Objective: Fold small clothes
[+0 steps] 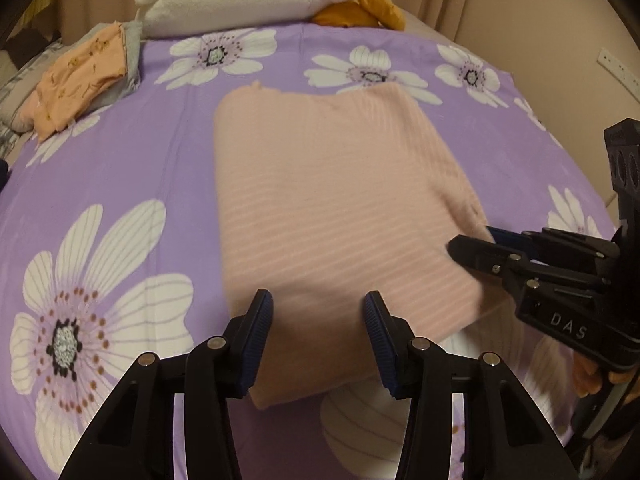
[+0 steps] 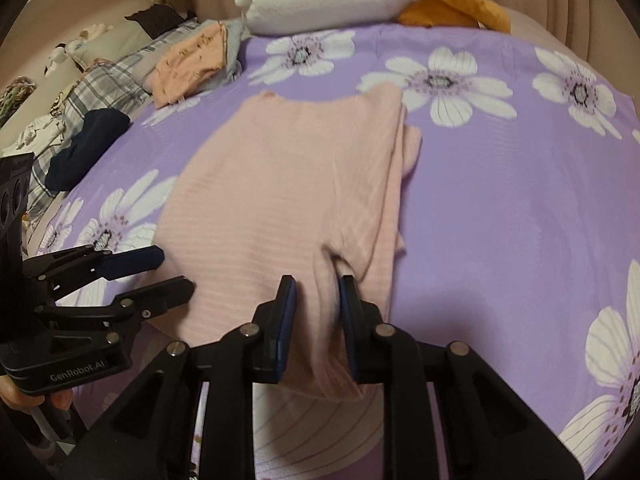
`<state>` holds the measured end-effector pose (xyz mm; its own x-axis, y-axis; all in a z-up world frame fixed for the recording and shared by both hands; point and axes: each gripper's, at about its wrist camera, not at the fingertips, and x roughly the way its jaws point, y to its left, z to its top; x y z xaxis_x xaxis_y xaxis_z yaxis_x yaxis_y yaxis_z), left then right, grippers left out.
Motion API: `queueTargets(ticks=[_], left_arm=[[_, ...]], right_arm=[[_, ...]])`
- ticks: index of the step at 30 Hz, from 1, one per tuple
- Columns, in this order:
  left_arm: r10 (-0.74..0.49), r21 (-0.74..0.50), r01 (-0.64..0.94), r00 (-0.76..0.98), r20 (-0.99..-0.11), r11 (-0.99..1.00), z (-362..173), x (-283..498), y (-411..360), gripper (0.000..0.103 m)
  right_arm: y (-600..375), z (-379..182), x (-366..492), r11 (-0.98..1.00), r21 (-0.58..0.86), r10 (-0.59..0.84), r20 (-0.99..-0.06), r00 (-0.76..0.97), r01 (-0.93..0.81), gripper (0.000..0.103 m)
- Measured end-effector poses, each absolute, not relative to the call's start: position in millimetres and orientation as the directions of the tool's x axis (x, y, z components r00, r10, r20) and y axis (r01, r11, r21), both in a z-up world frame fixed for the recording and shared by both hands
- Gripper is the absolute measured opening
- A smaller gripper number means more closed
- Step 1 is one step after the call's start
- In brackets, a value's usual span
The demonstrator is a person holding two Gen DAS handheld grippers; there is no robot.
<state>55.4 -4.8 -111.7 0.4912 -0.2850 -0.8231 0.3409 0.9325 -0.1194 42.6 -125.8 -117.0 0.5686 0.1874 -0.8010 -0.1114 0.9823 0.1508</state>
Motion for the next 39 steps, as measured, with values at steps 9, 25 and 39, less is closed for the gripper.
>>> queueTargets(ticks=[9,25,39], left_arm=[[-0.275,-0.114,0.338,0.481,-0.832,0.934,-116.1,43.7,6.4,0.049],[-0.270,-0.134,0.305,0.466,-0.843,0.943,-115.3,37.2,17.0,0.049],[-0.309,-0.190,0.278,0.492,-0.814,0.942,-97.6,31.8,27.6,0.049]], right_arm=[[-124.9,-119.8,37.3,0.983,0.152,0.185,-0.809,0.557,-0.106,0.021],[-127.5,-119.2,23.5,0.984,0.149,0.177,-0.813,0.555,-0.096,0.021],[-137.5,-107.7,8.1,0.991,0.111,0.132,-0.799,0.586,-0.072,0.025]])
